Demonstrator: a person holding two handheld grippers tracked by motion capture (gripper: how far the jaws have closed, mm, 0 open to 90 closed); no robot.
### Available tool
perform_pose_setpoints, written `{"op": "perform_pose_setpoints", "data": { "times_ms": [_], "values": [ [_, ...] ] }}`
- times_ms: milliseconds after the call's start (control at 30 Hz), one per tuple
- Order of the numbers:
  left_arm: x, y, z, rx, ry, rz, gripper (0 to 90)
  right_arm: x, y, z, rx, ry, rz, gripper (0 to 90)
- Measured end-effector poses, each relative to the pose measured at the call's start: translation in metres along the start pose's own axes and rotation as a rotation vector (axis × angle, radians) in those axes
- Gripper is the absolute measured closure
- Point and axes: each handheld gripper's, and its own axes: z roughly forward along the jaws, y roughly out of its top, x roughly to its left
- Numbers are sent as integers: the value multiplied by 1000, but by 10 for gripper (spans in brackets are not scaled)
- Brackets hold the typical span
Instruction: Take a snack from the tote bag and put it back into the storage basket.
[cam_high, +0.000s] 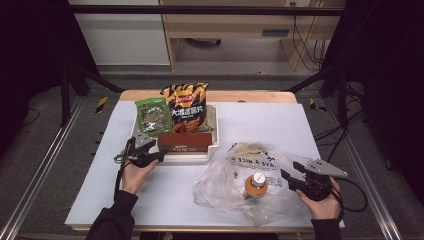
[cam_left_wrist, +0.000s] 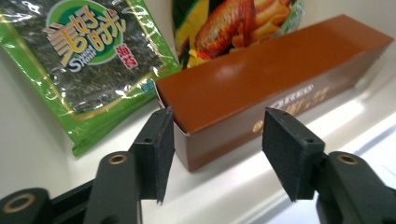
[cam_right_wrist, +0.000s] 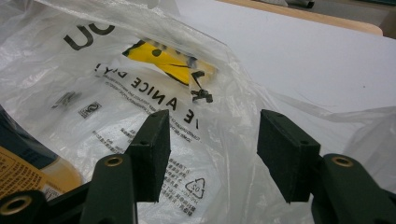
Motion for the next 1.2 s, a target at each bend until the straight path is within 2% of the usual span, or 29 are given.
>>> {"op": "perform_pose_setpoints", "data": {
  "times_ms": [67, 100, 167, 300, 400, 467, 667, 1000, 1200],
  "values": [
    [2, -1, 3, 6, -7, -9, 409, 0, 0, 0, 0, 1, 1, 445],
    [2, -1, 3, 4, -6, -1, 408, 0, 0, 0, 1, 1, -1, 445],
    [3, -1, 4, -1, -34, -3, 422, 0, 0, 0, 3, 3, 2, 445],
    [1, -1, 6, -10, -36, 3, 432, 0, 0, 1, 2, 3, -1, 445],
    [-2, -1, 7, -18, -62, -6, 445, 1, 0, 1, 2, 4, -1, 445],
    [-4, -1, 7, -10, -53, 9, 446, 1, 0, 1, 0, 4, -2, 445],
    [-2, -1, 6, -19, -61, 5, 439, 1, 0, 0, -1, 4, -2, 445],
    [-9, 5, -21, -113, -118, 24, 418, 2, 3, -3, -24, 10, 0, 447],
    [-16, 3, -35, -140, -148, 29, 395, 8, 11, -13, -84, 41, -1, 444]
  ]
}}
